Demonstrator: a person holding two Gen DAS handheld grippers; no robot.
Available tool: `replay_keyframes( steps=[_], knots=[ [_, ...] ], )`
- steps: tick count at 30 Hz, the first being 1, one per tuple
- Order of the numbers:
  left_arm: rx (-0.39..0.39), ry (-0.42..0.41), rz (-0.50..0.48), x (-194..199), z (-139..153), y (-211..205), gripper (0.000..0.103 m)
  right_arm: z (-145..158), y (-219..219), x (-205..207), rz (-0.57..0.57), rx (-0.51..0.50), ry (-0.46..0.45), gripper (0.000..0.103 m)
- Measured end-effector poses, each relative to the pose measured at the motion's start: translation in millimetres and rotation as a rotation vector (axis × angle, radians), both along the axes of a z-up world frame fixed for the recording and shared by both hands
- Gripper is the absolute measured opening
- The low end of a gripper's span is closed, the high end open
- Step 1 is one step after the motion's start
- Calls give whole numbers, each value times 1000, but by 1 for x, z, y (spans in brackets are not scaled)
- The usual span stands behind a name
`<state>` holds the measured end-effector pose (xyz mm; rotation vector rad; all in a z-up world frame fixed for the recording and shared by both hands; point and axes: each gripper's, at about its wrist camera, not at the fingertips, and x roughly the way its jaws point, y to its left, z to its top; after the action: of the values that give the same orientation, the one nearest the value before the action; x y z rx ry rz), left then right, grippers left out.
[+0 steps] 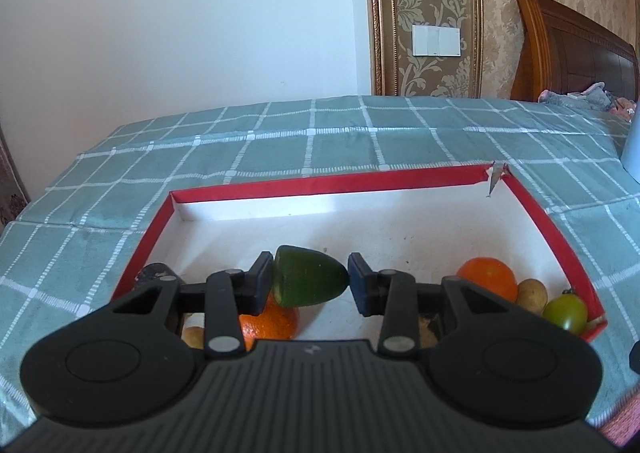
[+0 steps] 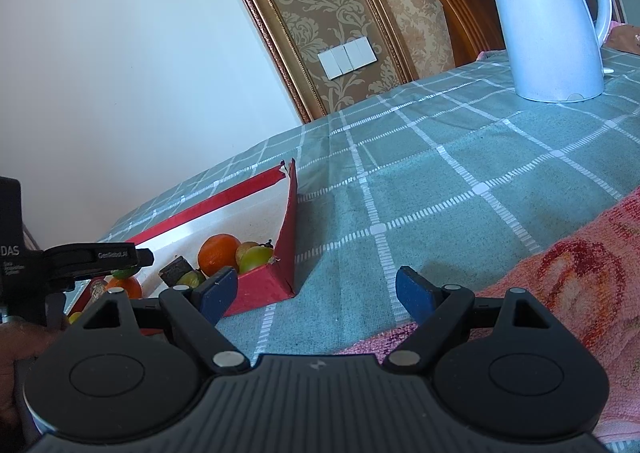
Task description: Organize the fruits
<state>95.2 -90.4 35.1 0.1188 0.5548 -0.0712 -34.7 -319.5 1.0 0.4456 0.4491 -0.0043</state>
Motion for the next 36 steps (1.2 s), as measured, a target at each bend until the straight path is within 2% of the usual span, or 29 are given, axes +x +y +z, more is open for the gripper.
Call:
replay_keyframes(
  steps=[19, 22, 24, 29, 33, 36],
  knots=[
    [10, -10, 8, 11, -7, -5, 38, -2, 1, 1, -4, 0, 6, 86],
    [16, -16, 13, 11, -8, -5, 51, -2, 1, 1, -5, -1, 11, 86],
    [20, -19, 22, 12, -9, -5, 74, -2, 1, 1, -6, 0, 13, 86],
    [-1, -11, 25, 11, -11, 2, 101, -1, 0, 0, -7, 1, 15, 87],
    [-36, 13, 31, 2, -7, 12, 103, -1, 0, 1, -12, 1, 10, 86],
    [-20, 32, 59, -9, -4, 18, 103, 0, 0, 0, -13, -4, 5, 87]
  ],
)
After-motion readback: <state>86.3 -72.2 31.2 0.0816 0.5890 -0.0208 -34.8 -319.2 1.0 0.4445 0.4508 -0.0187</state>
